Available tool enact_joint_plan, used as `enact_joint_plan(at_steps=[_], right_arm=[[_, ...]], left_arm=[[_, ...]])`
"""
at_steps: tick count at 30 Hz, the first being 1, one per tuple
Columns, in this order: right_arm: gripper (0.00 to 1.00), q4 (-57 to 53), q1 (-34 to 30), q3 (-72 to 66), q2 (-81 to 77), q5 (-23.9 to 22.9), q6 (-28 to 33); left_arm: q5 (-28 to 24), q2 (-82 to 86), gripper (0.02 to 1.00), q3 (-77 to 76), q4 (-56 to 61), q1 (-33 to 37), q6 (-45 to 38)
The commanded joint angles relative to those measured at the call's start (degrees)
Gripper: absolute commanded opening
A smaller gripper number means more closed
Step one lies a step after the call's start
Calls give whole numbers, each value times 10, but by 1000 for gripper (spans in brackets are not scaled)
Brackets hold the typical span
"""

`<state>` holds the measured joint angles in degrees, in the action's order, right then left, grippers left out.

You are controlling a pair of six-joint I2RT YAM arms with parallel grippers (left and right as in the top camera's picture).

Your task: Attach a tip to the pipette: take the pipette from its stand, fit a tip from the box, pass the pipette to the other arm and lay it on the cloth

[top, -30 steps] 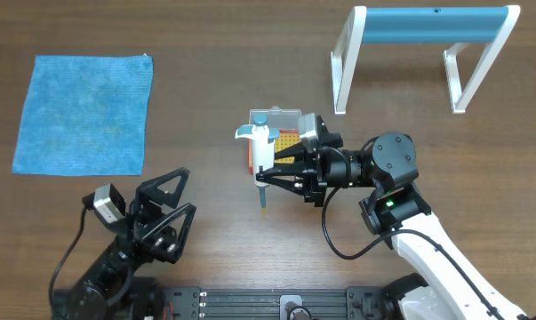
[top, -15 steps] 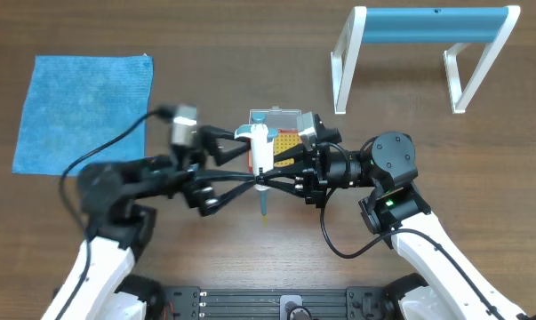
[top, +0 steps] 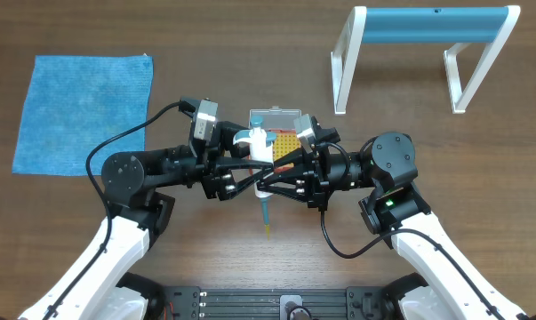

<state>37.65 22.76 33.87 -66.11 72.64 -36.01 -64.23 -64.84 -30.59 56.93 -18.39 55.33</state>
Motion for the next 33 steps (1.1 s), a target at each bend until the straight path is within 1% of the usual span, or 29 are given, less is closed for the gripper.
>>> enact_joint_plan(at_steps=[1, 5, 7, 9, 12, 15, 21, 22, 24, 25, 26, 29, 30, 32, 33], right_arm=[[80, 5, -3, 7, -1, 9, -9], [75, 5, -3, 7, -1, 9, -9], [75, 5, -3, 7, -1, 9, -9], [77, 5, -3, 7, -1, 9, -9], [75, 5, -3, 7, -1, 9, -9], [75, 5, -3, 7, -1, 9, -9], [80, 5, -3, 7, -1, 9, -9], [242, 5, -3, 7, -1, 9, -9], [500, 5, -3, 7, -1, 9, -9], [698, 5, -3, 7, -1, 9, -9], [757, 6, -3, 7, -1, 9, -9], [766, 46, -7, 7, -1, 21, -8], [766, 76, -21, 7, 0, 39, -8], [768, 92, -60, 7, 0, 76, -8], [768, 92, -98, 7, 0, 103, -9]], left_arm=[[9, -2, 619, -10, 6, -2, -6], [25, -2, 568, -10, 10, -23, -10], [25, -2, 509, -10, 10, -23, -10], [25, -2, 428, -10, 10, -23, -10], [26, -2, 270, -10, 10, -23, -10], [26, -2, 36, -10, 10, -23, -10], [25, -2, 27, -10, 10, -23, -10], [25, -2, 27, -10, 10, -23, -10], [25, -2, 25, -10, 10, -23, -16], [23, -2, 27, -10, 10, -23, -19], [23, -2, 27, -10, 10, -23, -19], [21, -2, 27, -10, 10, -23, -32], [21, -1, 25, -10, 10, -23, -38], [22, -1, 23, -10, 9, -22, -51], [26, -2, 25, -10, 7, -21, -55]])
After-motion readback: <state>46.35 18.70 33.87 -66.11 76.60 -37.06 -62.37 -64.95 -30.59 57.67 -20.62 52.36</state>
